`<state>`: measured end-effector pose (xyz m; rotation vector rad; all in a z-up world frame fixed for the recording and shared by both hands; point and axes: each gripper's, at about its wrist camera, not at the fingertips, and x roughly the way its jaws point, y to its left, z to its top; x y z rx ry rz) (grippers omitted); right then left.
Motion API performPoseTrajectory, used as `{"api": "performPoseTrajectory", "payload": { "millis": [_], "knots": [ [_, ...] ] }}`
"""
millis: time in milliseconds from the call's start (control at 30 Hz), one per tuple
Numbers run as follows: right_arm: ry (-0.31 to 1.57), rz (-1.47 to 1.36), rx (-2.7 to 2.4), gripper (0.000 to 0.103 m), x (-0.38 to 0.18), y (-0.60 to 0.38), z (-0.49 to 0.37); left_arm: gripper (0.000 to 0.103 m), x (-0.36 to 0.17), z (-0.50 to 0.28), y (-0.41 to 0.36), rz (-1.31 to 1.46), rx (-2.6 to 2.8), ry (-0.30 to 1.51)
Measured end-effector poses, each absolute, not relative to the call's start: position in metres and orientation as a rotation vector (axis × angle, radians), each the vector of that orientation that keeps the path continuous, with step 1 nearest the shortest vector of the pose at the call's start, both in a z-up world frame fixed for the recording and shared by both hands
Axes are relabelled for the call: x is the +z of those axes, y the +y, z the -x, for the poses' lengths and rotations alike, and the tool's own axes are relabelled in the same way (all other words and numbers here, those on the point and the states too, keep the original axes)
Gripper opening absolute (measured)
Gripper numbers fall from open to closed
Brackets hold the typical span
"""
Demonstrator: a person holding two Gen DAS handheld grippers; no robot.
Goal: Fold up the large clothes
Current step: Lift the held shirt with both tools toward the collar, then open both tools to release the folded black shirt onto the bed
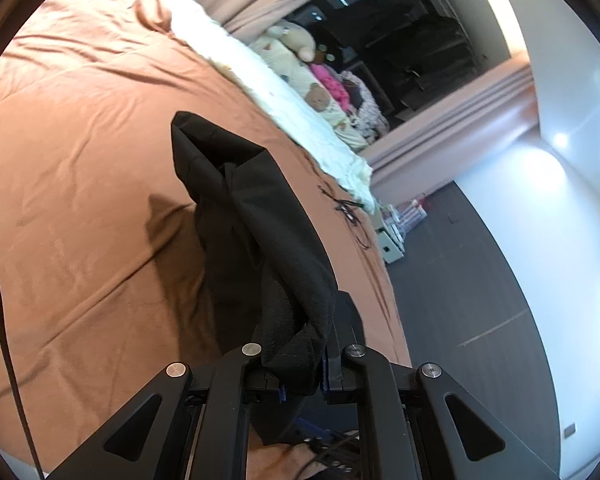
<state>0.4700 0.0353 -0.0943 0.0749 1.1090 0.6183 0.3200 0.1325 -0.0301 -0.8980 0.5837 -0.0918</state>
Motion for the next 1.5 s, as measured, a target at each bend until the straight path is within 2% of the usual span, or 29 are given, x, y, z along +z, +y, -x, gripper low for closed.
{"api": "performPoseTrajectory", "payload": {
  "millis": [367,600,700,733,767,833,1000,1200,1500],
  "knots": [
    [1.163,-0.175,0.639,0.024,-0.124,0.028,-0.481,0.010,0.000,-0.358,0.067,0.771,-0.265,0.610],
    [1.159,-0.269,0.668,0.024,-0.113,0.003,-0.480,0.010,0.022,-0.381,0.029,0.703,-0.349,0.616],
    [1.102,-0.329,0.676,0.025,-0.089,-0.024,-0.479,0.010,0.029,-0.394,0.012,0.676,-0.378,0.628],
    [1.082,-0.341,0.677,0.029,-0.082,-0.033,-0.477,0.010,0.031,-0.400,0.007,0.669,-0.384,0.634],
    [1.054,-0.357,0.675,0.045,-0.072,-0.047,-0.475,0.010,0.031,-0.406,-0.001,0.661,-0.394,0.643],
    [1.003,-0.380,0.657,0.064,-0.058,-0.072,-0.470,0.010,0.028,-0.415,-0.014,0.650,-0.409,0.660],
    [0.903,-0.472,0.575,0.064,-0.038,-0.152,-0.459,0.010,0.008,-0.445,-0.056,0.614,-0.444,0.734],
    [0.882,-0.585,0.432,0.064,-0.052,-0.231,-0.451,0.010,-0.031,-0.485,-0.111,0.523,-0.465,0.872],
    [0.873,-0.685,0.347,0.064,-0.063,-0.278,-0.430,0.010,-0.074,-0.507,-0.188,0.327,-0.491,1.016]
  ]
}}
